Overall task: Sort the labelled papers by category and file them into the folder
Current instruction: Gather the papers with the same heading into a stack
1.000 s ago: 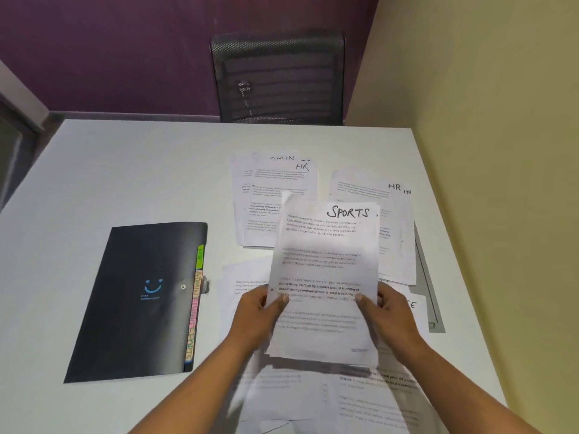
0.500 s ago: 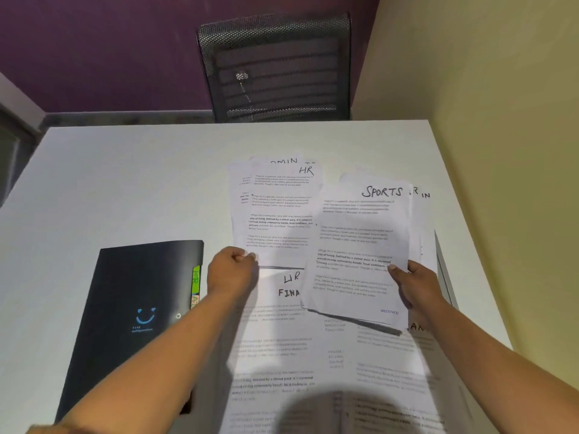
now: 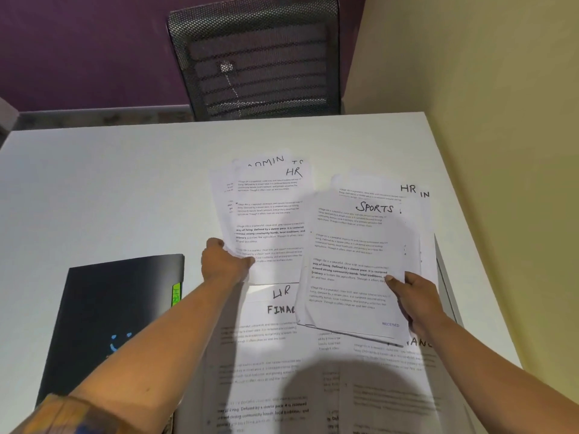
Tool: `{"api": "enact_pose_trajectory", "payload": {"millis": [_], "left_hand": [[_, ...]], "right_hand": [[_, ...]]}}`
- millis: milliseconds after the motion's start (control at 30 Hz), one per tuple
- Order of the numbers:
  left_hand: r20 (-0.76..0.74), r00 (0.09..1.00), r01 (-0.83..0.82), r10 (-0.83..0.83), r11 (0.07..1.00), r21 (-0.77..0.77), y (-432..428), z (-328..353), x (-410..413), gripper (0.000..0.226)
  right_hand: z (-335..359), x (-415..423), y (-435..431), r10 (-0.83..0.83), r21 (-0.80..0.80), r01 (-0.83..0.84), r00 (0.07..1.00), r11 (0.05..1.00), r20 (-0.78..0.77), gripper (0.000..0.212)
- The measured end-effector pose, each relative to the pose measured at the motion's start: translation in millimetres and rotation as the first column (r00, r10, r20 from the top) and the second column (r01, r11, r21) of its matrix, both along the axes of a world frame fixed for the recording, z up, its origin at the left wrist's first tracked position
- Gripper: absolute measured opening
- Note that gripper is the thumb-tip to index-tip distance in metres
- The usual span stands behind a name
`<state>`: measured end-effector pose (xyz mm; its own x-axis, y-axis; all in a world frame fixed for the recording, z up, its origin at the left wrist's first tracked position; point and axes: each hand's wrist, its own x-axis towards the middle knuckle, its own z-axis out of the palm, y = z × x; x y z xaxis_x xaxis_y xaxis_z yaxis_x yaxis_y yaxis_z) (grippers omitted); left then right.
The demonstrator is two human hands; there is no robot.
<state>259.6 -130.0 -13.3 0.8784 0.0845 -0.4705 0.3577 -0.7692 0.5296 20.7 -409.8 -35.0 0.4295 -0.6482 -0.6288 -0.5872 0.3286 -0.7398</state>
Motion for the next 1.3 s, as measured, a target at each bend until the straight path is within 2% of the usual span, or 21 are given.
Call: {"api": "enact_pose_trajectory", "payload": {"millis": [67, 133, 233, 333, 433, 500, 700, 800, 833, 867, 933, 967, 1033, 1133, 1167, 1200, 1300], "left_hand": [[-0.027, 0.998, -0.059, 0.057, 0.991, -0.118, -2.4, -2.0, -0.9, 0.069], [0.000, 0.995, -0.095, 0.098, 0.965, -0.246, -3.1, -3.8, -1.7, 0.043], [0.019, 0.994, -0.091, 0.104, 0.930, -0.356, 1.5, -4.3, 0.5, 0.052], [0.001, 0.997, -0.075, 0.081, 0.932, -0.355, 5.5, -1.2, 3.3, 0.050], [-0.098, 0.992, -0.110, 0.077, 0.913, -0.393, 7.9, 2.5, 5.7, 0.038], [-0.137, 0.989, -0.109, 0.059, 0.913, -0.392, 8.8, 2.6, 7.0, 0.041], [-0.078, 0.996, 0.011, -0.039, 0.943, -0.332, 5.3, 6.4, 11.4, 0.039], [-0.048, 0.999, 0.000, -0.017, 0.942, -0.336, -1.8, 11.5, 11.7, 0.022], [-0.042, 0.999, -0.039, 0.026, 0.932, -0.360, -7.2, 15.4, 12.2, 0.020], [-0.040, 0.995, -0.099, 0.091, 0.925, -0.366, -12.4, 18.1, 14.2, 0.032], [-0.055, 0.976, -0.217, 0.210, 0.937, -0.275, -21.6, 21.3, 20.6, 0.054], [-0.072, 0.958, -0.286, 0.277, 0.924, -0.253, -24.5, 21.3, 24.2, 0.056], [-0.172, 0.888, -0.459, 0.426, 0.816, -0.352, -27.1, 15.7, 30.1, 0.041], [-0.352, 0.807, -0.589, 0.474, 0.685, -0.430, -26.7, 17.2, 32.5, 0.033], [-0.375, 0.810, -0.584, 0.452, 0.679, -0.444, -28.5, 17.5, 33.4, 0.037], [-0.357, 0.842, -0.535, 0.405, 0.719, -0.444, -29.6, 17.9, 33.6, 0.043], [-0.213, 0.947, -0.313, 0.240, 0.841, -0.442, -31.4, 12.8, 35.5, 0.053]], "right_hand": [[-1.2, 0.8, 0.6, 0.014, 0.009, -0.015, 1.000, 1.000, 0.018, 0.012], [-2.3, 0.2, 0.7, 0.000, 0.017, -0.001, 0.999, 1.000, 0.035, 0.014], [-1.3, 1.0, 2.1, -0.006, 0.012, 0.005, 0.999, 1.000, 0.042, 0.017], [0.0, 2.8, 3.2, -0.015, 0.007, 0.015, 0.999, 1.000, 0.042, 0.021], [-0.9, 3.0, 2.9, -0.014, 0.003, 0.014, 0.999, 1.000, 0.032, 0.023], [-1.6, 2.9, 2.1, -0.016, 0.011, 0.015, 0.999, 1.000, 0.038, 0.024], [-3.5, 2.7, 0.8, -0.010, 0.021, 0.009, 0.999, 1.000, 0.035, 0.024], [-3.8, 3.1, 1.0, -0.009, 0.010, 0.009, 0.999, 1.000, 0.033, 0.022], [-3.5, 3.2, 1.3, -0.009, 0.007, 0.009, 0.999, 1.000, 0.036, 0.022], [-3.5, 3.2, 1.4, -0.010, 0.005, 0.010, 0.999, 1.000, 0.038, 0.023], [-3.2, 3.6, 1.7, -0.012, 0.001, 0.012, 0.999, 1.000, 0.041, 0.025], [-3.0, 3.8, 1.7, -0.014, 0.002, 0.014, 0.999, 1.000, 0.040, 0.026], [-2.7, 4.7, 1.5, -0.026, 0.019, 0.025, 0.999, 1.000, 0.041, 0.026], [-1.4, 5.6, 0.6, -0.031, 0.024, 0.030, 0.999, 0.999, 0.038, 0.021], [-1.2, 5.5, 0.6, -0.029, 0.018, 0.028, 0.999, 0.999, 0.037, 0.020], [-1.3, 5.1, 0.5, -0.028, 0.013, 0.027, 0.999, 1.000, 0.037, 0.019], [-1.8, 4.5, 0.7, -0.035, 0.008, 0.035, 0.999, 0.999, 0.039, 0.020]]}}
